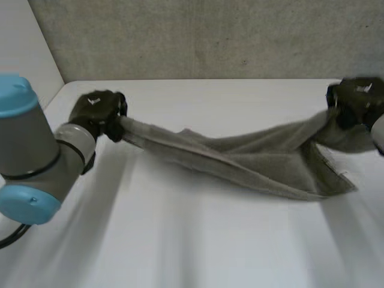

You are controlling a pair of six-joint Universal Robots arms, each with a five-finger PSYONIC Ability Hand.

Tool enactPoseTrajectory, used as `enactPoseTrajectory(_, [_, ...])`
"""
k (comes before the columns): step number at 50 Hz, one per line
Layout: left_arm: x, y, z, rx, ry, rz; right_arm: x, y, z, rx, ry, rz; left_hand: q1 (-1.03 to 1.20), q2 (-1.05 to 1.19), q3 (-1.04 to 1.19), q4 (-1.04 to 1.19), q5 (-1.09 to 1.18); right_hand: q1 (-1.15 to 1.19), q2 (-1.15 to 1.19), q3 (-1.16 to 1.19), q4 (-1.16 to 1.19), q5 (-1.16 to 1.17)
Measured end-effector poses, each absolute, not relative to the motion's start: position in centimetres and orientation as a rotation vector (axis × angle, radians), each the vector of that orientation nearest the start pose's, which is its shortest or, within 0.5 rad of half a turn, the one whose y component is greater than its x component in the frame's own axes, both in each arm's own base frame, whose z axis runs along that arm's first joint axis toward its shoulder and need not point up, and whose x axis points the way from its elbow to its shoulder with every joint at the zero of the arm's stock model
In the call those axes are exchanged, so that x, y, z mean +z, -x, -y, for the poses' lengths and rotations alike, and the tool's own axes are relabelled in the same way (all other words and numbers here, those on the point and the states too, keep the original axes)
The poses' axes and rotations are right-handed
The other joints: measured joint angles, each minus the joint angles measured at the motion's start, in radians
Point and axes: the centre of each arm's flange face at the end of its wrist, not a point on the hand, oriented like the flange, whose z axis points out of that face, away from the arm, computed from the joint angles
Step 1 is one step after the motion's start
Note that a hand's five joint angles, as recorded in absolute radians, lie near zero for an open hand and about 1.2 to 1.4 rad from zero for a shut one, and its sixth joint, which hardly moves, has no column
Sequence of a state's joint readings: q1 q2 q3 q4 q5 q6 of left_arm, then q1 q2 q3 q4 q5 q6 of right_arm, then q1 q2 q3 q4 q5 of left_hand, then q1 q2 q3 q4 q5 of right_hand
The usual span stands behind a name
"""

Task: Fold the towel.

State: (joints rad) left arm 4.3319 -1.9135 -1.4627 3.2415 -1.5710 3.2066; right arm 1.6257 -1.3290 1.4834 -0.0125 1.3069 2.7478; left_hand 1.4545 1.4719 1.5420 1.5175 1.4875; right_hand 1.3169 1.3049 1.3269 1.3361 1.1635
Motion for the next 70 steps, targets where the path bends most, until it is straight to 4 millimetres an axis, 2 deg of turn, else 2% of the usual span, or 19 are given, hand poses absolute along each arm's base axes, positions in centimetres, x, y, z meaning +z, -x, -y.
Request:
enactPoseTrajectory(2, [25.2,25.3,29.4,-2.237,-0.513,-2.451,27.9,-17.7,33.1,-2.075,0.777,-2.224,0.000,0.000,0.000,0.000,0.000,0.001,0.000,0.000,0.000,0.000])
enactPoseTrajectory(4, [26.4,24.7,29.4,-2.272,-0.474,-2.430,29.0,-18.2,32.7,-2.036,0.791,-2.221,0.000,0.000,0.000,0.000,0.000,0.002,0.000,0.000,0.000,0.000])
enactPoseTrajectory(8, [27.5,23.9,29.5,-2.305,-0.425,-2.405,29.4,-20.0,32.2,-1.920,0.861,-2.236,0.000,0.000,0.000,0.000,0.000,0.003,0.000,0.000,0.000,0.000])
enactPoseTrajectory(14, [27.4,23.1,29.9,-2.292,-0.389,-2.406,27.4,-22.9,34.3,-1.788,0.992,-2.272,0.000,0.000,0.001,0.000,0.000,0.004,0.000,0.000,0.000,0.000])
enactPoseTrajectory(19, [26.2,23.0,30.1,-2.246,-0.386,-2.439,24.3,-25.0,37.9,-1.811,1.049,-2.316,0.001,0.000,0.001,0.000,0.000,0.003,-0.002,-0.002,-0.002,-0.004])
enactPoseTrajectory(21, [25.8,23.0,30.2,-2.230,-0.387,-2.451,23.3,-25.7,38.9,-1.844,1.062,-2.324,0.001,0.000,0.001,0.000,0.000,-0.166,-0.154,-0.160,-0.168,-0.173])
enactPoseTrajectory(26, [24.7,23.0,30.3,-2.188,-0.392,-2.483,22.2,-27.3,40.8,-1.962,1.061,-2.320,0.002,0.000,0.001,0.000,0.000,-0.940,-0.929,-0.932,-0.938,-0.975])
enactPoseTrajectory(27, [24.6,23.0,30.4,-2.182,-0.392,-2.487,22.1,-27.5,40.9,-1.980,1.057,-2.316,0.002,0.000,0.001,0.000,0.000,-1.009,-1.008,-1.013,-1.022,-1.056])
enactPoseTrajectory(31, [24.1,23.0,30.4,-2.164,-0.394,-2.501,22.1,-28.1,40.4,-1.993,1.060,-2.312,0.002,0.000,0.001,0.000,0.000,-1.083,-1.060,-1.086,-1.083,-1.103])
enactPoseTrajectory(33, [23.9,22.9,30.5,-2.156,-0.391,-2.505,22.3,-28.3,39.4,-1.968,1.076,-2.317,0.002,0.000,0.001,0.000,0.000,-1.087,-1.060,-1.086,-1.083,-1.103])
enactPoseTrajectory(37, [23.8,22.7,30.7,-2.149,-0.384,-2.507,22.7,-28.1,36.7,-1.893,1.118,-2.334,0.002,0.000,0.001,0.000,0.000,-1.089,-1.060,-1.086,-1.083,-1.103])
enactPoseTrajectory(41, [23.8,22.6,30.8,-2.146,-0.379,-2.506,22.6,-27.0,33.0,-1.775,1.181,-2.348,0.002,0.000,0.001,0.000,0.000,-1.068,-1.055,-1.077,-1.080,-1.091])
enactPoseTrajectory(45, [23.7,22.5,30.8,-2.142,-0.378,-2.507,21.5,-25.0,29.8,-1.644,1.225,-2.374,0.002,0.000,0.002,0.000,0.000,-0.996,-0.989,-1.012,-1.022,-1.011])
enactPoseTrajectory(51, [23.3,22.5,30.6,-2.125,-0.384,-2.520,19.3,-21.9,27.0,-1.477,1.208,-2.440,0.002,0.000,0.002,0.000,0.000,-0.721,-0.709,-0.733,-0.744,-0.740])
enactPoseTrajectory(58, [23.0,22.5,30.4,-2.111,-0.387,-2.530,16.9,-20.0,26.0,-1.410,1.152,-2.479,0.002,0.000,0.002,0.000,0.000,-0.677,-0.674,-0.686,-0.696,-0.695])
enactPoseTrajectory(63, [22.8,22.5,30.4,-2.107,-0.388,-2.534,15.5,-19.1,26.3,-1.446,1.118,-2.478,0.002,0.000,0.002,0.000,0.000,-0.697,-0.675,-0.699,-0.711,-0.726])
enactPoseTrajectory(70, [22.8,22.5,30.4,-2.103,-0.389,-2.536,14.3,-18.9,27.0,-1.499,1.109,-2.456,0.002,0.000,0.002,0.000,0.000,-0.712,-0.679,-0.715,-0.726,-0.748])
